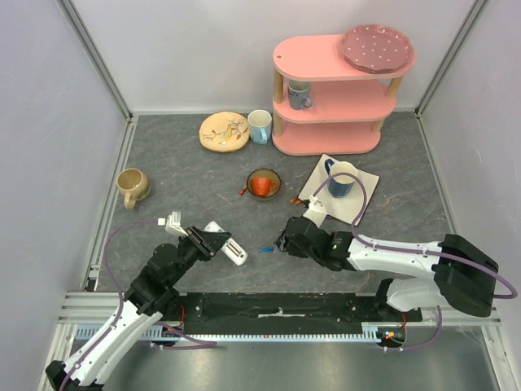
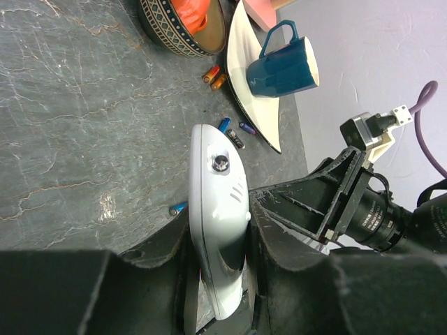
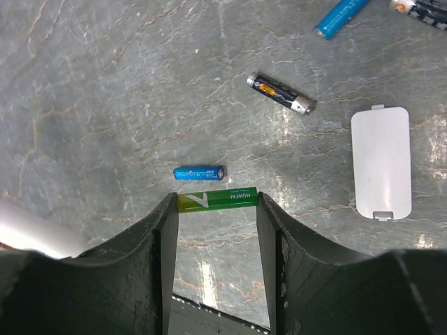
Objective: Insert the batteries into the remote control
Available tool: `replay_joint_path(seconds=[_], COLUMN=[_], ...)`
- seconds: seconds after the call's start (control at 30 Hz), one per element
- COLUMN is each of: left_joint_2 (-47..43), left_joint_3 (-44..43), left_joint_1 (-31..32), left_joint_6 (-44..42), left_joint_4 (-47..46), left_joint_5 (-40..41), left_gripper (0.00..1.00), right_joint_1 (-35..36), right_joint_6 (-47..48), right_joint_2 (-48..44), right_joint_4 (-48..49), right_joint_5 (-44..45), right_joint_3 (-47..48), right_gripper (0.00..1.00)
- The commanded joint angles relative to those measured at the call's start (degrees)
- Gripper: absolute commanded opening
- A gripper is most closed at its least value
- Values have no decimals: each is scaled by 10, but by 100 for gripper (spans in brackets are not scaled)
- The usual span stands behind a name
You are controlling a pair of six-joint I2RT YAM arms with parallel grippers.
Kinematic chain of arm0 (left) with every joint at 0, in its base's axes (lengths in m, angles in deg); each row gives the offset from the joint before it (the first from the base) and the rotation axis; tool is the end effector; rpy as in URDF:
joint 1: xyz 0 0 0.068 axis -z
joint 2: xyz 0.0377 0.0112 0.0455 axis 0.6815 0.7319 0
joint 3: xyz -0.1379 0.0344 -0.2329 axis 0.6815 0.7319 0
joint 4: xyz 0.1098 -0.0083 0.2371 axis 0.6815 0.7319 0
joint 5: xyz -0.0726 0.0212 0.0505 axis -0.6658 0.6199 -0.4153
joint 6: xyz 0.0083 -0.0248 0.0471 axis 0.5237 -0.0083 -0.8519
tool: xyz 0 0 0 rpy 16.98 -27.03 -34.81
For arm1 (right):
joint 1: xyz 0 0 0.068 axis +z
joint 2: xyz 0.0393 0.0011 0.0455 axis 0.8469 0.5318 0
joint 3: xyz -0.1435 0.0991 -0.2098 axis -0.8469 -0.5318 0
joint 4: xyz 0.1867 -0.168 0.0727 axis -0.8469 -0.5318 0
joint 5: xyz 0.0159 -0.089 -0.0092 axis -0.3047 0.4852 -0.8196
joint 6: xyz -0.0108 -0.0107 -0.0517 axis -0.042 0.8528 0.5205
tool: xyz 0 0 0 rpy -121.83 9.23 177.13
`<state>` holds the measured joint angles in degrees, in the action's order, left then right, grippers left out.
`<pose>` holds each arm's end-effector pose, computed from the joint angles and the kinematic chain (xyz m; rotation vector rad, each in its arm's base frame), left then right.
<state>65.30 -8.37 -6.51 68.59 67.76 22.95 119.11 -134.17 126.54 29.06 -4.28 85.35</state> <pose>0.0892 -0.0642 0.1672 -0.4360 1.8577 -1.1718 0.1310 0.2128 0.1842 0.3852 2.4118 0.6999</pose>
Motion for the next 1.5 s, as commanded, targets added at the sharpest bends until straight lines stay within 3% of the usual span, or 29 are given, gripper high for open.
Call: replay_joint_path(seconds=[0.0, 0.33, 0.73, 1.23, 1.4, 1.47], left_joint_2=[-1, -1, -1, 4, 0, 0], left_joint_3=[28, 28, 28, 28, 28, 26], left_joint_1=[-2, -2, -2, -2, -2, -2], left_joint_6=[3, 1, -5, -11, -11, -12], left_joint_4=[2, 9, 10, 4, 9, 11], left_joint_5=[-5, -1, -7, -11, -13, -13], left_gripper=[2, 2, 2, 2, 2, 2], right_joint_1=[13, 20, 21, 21, 27, 31], right_joint_6=[-123, -181, -156, -104, -18, 92], right_joint_2=[28, 104, 147, 171, 152, 130], right_joint_4=[-49, -148, -153, -184, -231, -235], right_joint_5=[92, 102, 74, 49, 105, 131], right_joint_3=[34, 82, 105, 154, 204, 219], right_gripper=[13, 10, 45, 65, 65, 64])
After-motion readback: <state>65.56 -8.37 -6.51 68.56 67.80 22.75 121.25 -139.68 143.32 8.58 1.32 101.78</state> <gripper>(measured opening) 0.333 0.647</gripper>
